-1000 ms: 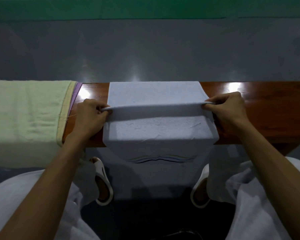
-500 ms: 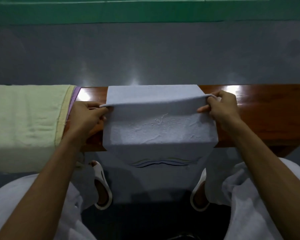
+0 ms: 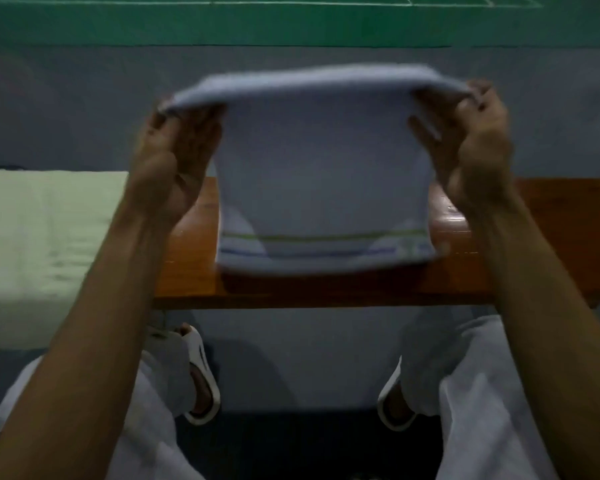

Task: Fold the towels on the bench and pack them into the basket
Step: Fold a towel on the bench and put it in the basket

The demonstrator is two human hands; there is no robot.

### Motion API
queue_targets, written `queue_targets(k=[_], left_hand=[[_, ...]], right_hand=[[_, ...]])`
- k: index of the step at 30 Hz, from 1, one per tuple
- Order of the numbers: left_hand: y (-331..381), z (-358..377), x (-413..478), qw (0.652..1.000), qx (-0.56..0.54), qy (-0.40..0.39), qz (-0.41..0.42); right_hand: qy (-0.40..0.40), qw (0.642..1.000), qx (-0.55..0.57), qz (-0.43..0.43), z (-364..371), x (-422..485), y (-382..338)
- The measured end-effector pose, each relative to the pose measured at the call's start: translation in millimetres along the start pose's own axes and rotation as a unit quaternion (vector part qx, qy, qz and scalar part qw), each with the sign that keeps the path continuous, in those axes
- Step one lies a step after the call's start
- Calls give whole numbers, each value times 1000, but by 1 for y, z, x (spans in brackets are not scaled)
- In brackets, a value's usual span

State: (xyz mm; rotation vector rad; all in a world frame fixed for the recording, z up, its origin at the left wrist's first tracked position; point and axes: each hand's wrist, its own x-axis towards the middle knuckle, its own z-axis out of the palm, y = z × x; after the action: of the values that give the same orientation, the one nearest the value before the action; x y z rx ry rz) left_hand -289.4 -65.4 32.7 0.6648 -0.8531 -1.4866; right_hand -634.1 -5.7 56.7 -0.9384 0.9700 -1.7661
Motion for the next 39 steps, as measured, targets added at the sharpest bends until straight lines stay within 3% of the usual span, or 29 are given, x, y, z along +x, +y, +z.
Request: queue_targets(k=[4, 9, 13, 16, 21, 28, 33, 36, 39], left_hand=[[20, 8, -12, 994, -48, -91, 48], [-3, -12, -35, 998, 26, -54, -9], [-25, -29, -46, 987, 157, 16, -35], [-30, -43, -53, 939, 332, 58, -74], [-20, -53, -65, 819, 545, 17, -179], [-6, -58, -67, 706, 598, -128, -357], [4, -61, -71, 623, 608, -252, -422], [11, -58, -71, 598, 587, -313, -447], [14, -58, -66, 633, 593, -276, -414]], right_hand=[[-55, 997, -17, -49, -8, -6, -19], [0, 996, -87, 16, -30, -27, 8], [51, 963, -259, 54, -50, -31, 24], [-2, 914, -393, 102, -61, -38, 24], [-111, 822, -523, 199, -71, -55, 16], [-253, 725, -538, 348, -85, -50, 12], [-363, 621, -537, 440, -84, -49, 7], [-398, 586, -539, 455, -83, -52, 1], [-346, 626, -552, 428, -82, -52, -5]])
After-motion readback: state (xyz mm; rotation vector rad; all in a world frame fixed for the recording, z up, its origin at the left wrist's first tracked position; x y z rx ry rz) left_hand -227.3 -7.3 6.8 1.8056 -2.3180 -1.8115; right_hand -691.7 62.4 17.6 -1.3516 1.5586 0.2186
